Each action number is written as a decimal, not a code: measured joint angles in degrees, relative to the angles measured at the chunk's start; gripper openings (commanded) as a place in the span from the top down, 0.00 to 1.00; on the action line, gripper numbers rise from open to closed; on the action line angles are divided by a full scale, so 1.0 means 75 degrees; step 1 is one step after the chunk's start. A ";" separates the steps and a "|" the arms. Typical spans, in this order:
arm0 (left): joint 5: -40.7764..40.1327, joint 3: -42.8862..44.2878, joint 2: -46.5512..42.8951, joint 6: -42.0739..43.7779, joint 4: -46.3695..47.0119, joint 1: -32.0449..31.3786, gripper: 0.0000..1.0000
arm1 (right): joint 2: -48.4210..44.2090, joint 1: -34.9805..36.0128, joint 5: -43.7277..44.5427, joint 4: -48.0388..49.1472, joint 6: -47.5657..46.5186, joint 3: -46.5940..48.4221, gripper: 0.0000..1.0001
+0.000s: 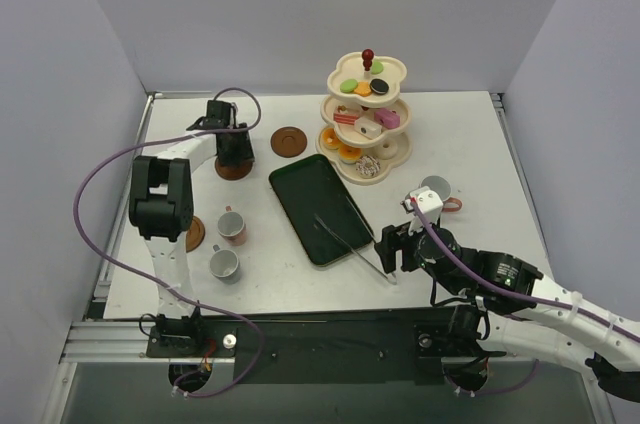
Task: Serve the afternoon tea
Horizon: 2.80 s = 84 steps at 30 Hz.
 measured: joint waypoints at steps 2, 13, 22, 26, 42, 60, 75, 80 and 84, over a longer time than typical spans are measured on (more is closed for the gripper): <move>0.0038 0.0353 0.0251 -0.0085 0.0009 -0.0117 0.40 | 0.0050 0.0015 0.0026 0.0000 0.0003 0.0000 0.32; 0.0475 0.1760 0.1247 -0.0437 0.0105 -0.0356 0.42 | 0.0146 0.0015 0.0105 -0.0006 0.0038 0.0000 0.32; 0.0551 0.2827 0.1947 -0.0507 0.0111 -0.0425 0.43 | 0.0146 0.0017 0.0119 -0.0009 0.0055 0.0000 0.32; 0.0551 0.3159 0.2159 -0.0533 0.0090 -0.0425 0.43 | 0.0163 0.0017 0.0166 -0.0012 0.0058 0.0000 0.32; -0.0015 0.2579 0.0976 -0.0289 -0.0131 -0.0434 0.14 | 0.0297 0.0017 0.0254 -0.0087 0.0023 0.0000 0.32; -0.2471 -0.6207 -0.6516 -0.1568 0.0603 0.0848 0.04 | 0.0003 0.0023 0.0221 -0.0087 -0.0029 -0.0009 0.32; -0.1483 -0.6787 -0.5607 -0.1553 0.1539 0.1638 0.21 | -0.0303 0.0102 -0.0134 -0.0087 0.0026 -0.0035 0.33; -0.1419 -0.6502 -0.5103 -0.1448 0.1827 0.1641 0.33 | -0.0597 0.0122 -0.0236 -0.0134 0.0061 -0.0035 0.33; -0.1300 -0.6169 -0.4692 -0.1437 0.1947 0.1641 0.34 | -0.0868 0.0140 -0.0242 -0.0198 0.0149 -0.0035 0.33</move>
